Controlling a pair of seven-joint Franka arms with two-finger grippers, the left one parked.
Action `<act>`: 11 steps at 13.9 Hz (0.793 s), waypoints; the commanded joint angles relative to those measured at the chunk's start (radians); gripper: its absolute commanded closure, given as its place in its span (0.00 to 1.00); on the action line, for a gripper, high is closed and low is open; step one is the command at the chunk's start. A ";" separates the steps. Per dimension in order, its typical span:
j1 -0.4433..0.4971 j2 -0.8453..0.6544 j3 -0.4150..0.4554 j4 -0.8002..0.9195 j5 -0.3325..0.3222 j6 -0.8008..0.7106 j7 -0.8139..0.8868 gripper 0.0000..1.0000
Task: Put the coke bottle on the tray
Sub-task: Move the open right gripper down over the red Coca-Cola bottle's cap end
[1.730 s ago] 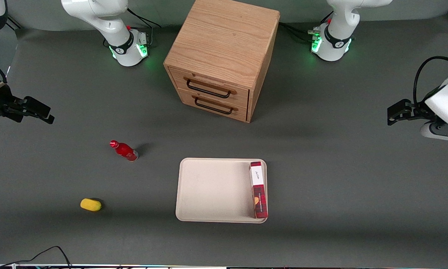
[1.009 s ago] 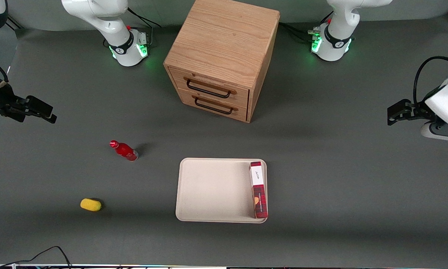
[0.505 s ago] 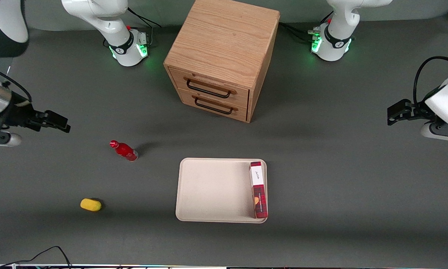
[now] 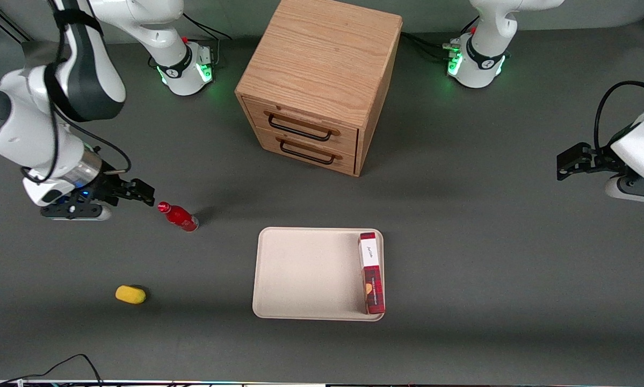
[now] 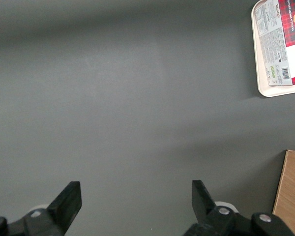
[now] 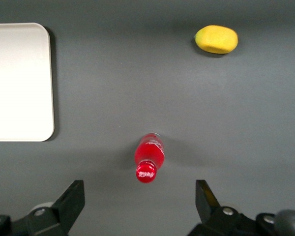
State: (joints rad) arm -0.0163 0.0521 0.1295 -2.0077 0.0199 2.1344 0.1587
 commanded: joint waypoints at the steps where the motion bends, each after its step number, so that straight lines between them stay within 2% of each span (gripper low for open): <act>1: -0.010 -0.043 0.019 -0.136 -0.009 0.134 0.024 0.01; 4: -0.010 -0.032 0.024 -0.229 -0.018 0.260 0.022 0.02; 11: -0.005 0.015 0.024 -0.269 -0.080 0.332 0.022 0.08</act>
State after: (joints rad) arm -0.0163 0.0602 0.1447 -2.2631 -0.0238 2.4346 0.1587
